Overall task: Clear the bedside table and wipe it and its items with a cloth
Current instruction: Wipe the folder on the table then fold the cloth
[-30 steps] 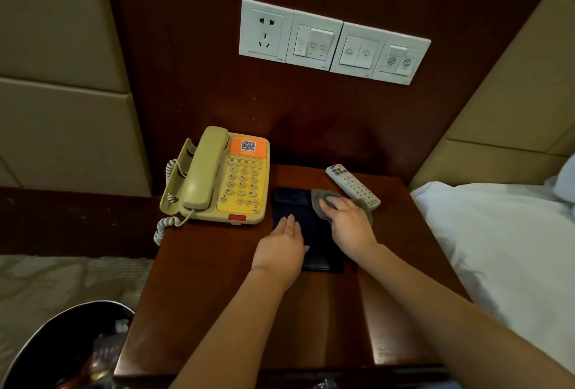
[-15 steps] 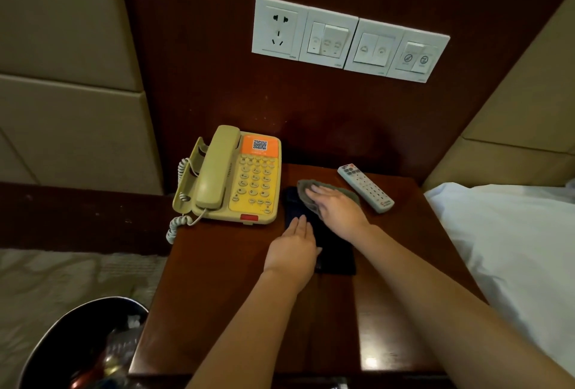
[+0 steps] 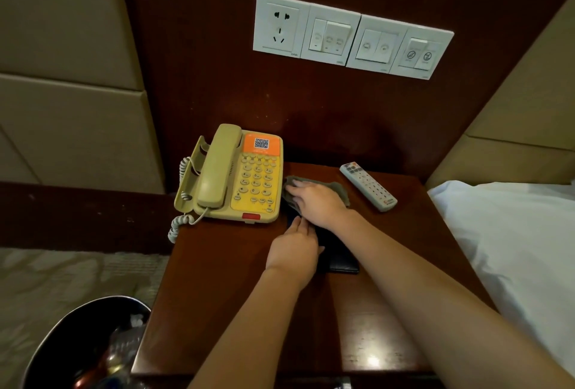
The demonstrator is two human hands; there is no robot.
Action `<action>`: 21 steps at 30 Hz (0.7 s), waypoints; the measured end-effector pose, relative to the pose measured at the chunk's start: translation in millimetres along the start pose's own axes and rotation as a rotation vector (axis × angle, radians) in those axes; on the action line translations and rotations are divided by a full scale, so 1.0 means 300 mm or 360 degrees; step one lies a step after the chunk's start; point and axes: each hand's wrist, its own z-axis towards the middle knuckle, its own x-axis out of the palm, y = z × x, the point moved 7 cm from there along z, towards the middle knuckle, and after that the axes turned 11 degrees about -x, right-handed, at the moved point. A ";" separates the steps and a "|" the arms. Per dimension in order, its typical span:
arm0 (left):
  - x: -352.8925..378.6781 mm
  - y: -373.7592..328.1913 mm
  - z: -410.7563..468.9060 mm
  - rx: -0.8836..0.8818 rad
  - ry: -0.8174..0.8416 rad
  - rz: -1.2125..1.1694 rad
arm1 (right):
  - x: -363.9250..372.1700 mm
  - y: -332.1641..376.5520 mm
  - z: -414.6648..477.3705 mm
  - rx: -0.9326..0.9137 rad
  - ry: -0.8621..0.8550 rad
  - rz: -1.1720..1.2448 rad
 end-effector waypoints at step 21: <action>0.004 -0.007 -0.051 0.0114 0.0220 0.0100 | 0.061 -0.170 -0.343 0.0533 -0.0304 0.0183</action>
